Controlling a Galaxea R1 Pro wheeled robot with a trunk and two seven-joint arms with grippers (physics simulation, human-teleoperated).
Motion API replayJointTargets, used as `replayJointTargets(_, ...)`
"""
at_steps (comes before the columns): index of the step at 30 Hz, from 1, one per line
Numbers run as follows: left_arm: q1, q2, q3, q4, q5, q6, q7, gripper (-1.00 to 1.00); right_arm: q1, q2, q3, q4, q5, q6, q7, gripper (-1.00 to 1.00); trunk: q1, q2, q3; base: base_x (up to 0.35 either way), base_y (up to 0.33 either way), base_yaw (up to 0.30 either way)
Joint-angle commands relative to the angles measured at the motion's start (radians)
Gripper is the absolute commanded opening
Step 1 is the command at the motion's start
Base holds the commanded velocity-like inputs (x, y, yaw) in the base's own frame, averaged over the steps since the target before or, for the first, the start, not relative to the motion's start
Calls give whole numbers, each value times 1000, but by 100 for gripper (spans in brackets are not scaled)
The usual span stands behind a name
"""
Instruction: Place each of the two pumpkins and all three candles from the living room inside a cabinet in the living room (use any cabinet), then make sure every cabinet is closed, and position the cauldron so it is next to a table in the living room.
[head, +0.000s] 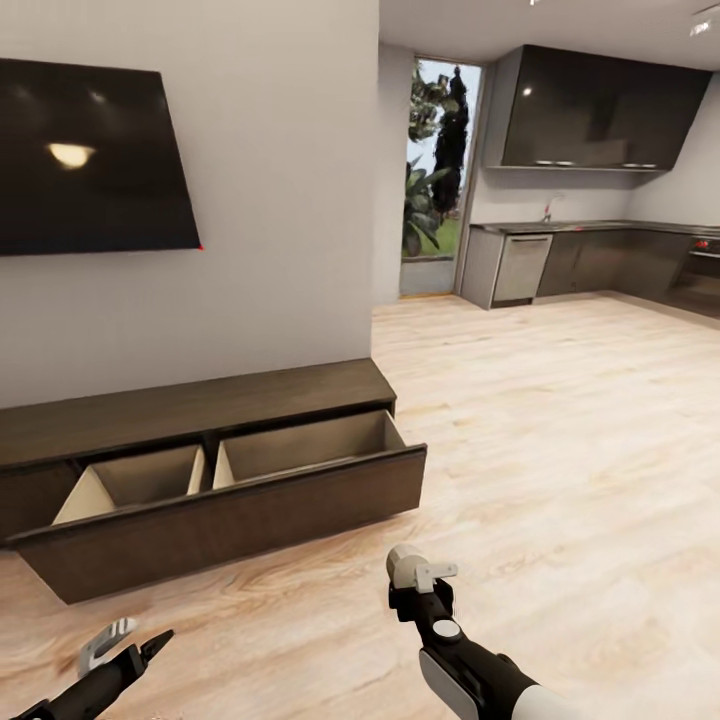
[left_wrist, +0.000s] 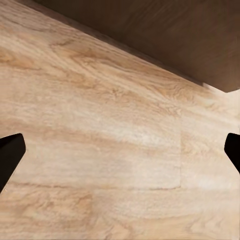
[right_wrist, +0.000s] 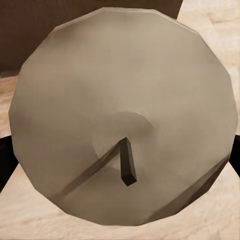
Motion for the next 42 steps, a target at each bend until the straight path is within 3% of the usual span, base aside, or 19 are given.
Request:
replayJointTargets(1, -1, -1, 3, 0, 8, 10, -3, 100, -1, 0, 8, 0, -9, -6, -6, -100, 0, 0, -1, 87, 7, 253)
replayJointTargets(14, -1, -1, -1, 2, 7, 10, -1, 100, -1, 0, 8, 0, -9, -6, -6, -100, 0, 0, -1, 165, -63, 244)
replayJointTargets(26, -1, -1, 0, 0, 7, 8, -2, 100, -1, -2, 8, 0, -9, -7, -3, -100, 0, 0, -1, 152, -19, 13)
replayJointTargets(42, -1, 0, 3, 0, 8, 8, -3, 100, -1, -3, 8, -27, -8, -2, 2, -100, 0, 0, -1, 7, 0, 0)
